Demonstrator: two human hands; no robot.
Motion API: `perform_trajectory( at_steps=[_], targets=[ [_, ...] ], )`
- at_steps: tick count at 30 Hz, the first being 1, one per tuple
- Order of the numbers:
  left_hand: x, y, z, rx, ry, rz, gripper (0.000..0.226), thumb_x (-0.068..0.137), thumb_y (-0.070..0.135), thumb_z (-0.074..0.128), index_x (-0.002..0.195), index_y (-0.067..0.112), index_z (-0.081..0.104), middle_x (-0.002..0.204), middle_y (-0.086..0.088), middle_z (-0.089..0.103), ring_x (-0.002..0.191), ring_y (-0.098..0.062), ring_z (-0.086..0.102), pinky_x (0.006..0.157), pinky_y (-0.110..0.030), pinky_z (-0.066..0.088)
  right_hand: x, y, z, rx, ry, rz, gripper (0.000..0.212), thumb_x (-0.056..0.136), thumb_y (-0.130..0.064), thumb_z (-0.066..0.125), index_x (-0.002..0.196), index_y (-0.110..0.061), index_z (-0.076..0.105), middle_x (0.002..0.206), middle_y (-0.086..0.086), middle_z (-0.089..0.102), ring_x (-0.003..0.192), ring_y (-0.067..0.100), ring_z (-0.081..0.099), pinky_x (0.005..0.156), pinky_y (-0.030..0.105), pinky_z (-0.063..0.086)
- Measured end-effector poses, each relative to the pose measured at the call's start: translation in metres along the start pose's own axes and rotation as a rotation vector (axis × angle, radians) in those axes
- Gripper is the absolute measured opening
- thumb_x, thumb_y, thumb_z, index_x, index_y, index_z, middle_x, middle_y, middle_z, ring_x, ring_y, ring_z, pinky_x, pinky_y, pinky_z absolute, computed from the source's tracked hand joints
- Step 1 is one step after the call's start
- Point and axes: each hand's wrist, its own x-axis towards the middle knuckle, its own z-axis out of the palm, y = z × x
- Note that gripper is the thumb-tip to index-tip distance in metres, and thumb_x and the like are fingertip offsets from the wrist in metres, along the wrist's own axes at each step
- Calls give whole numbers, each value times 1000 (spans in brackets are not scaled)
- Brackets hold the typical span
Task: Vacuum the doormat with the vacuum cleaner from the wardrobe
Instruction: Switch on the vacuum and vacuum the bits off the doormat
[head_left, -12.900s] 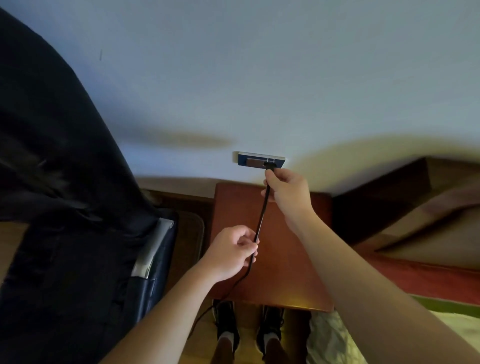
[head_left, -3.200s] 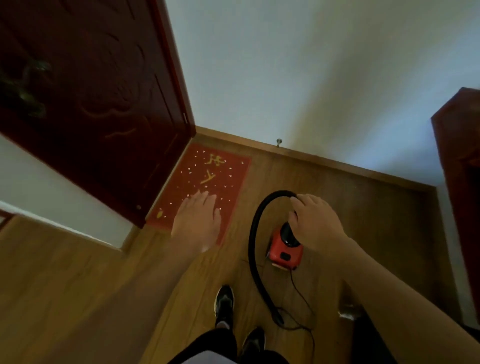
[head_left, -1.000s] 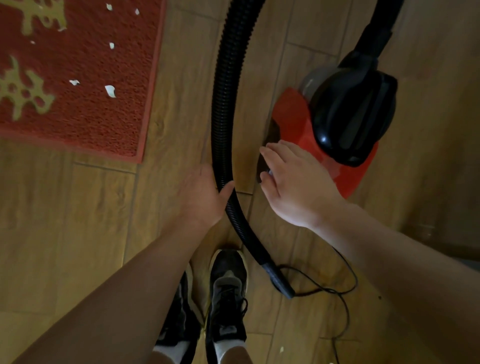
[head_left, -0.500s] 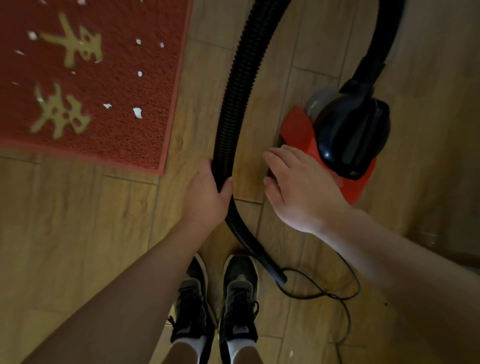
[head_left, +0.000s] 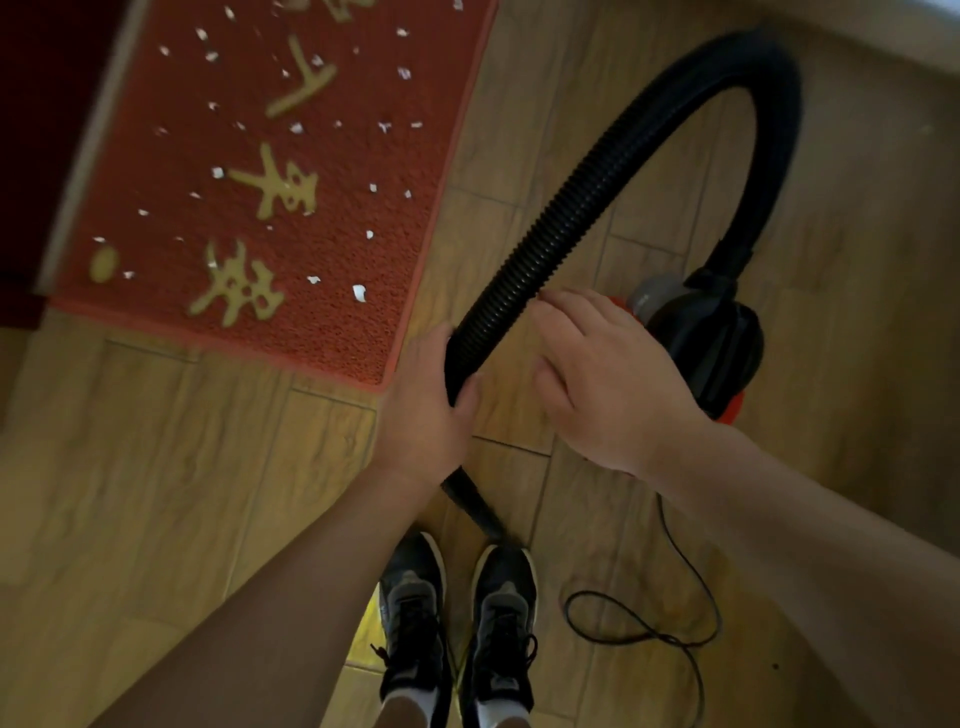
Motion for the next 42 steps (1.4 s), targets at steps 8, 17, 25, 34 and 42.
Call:
perform_trajectory(
  at_steps=[8,17,25,34,42],
  targets=[
    [-12,7,-51,77,-17,17,43,96,18,65,136,21,52,113,2,51,96,-13,52,80,-31,46,8,-30,-30,-4,73,-104,47,94,-26,50,133,-1,57,127,12,61,119,27,55,104,38,45],
    [-24,10,-82,200,0,149,48,91,15,70,137,18,55,113,-2,53,101,-22,53,83,-39,51,21,-57,-45,-76,76,-231,45,89,-25,61,127,-1,59,123,13,60,118,31,54,107,45,43],
    [-36,11,-100,288,21,211,51,87,14,73,135,16,56,112,-7,54,99,-28,53,80,-46,50,28,-66,-31,-129,7,-311,46,82,-34,73,118,-8,65,113,6,68,106,29,63,104,47,40],
    [-48,-11,-110,270,-3,83,54,89,31,74,138,19,55,127,0,58,120,-21,53,100,-39,46,8,-72,-21,-15,91,-212,42,85,-36,70,116,-9,65,106,4,67,97,27,61,94,46,43],
    [-58,-35,-131,352,7,-54,43,90,26,72,130,25,59,123,7,62,115,-17,56,98,-30,42,-8,-58,-44,7,72,-150,49,89,-46,50,120,-10,62,111,3,66,104,26,58,99,42,37]
  ],
)
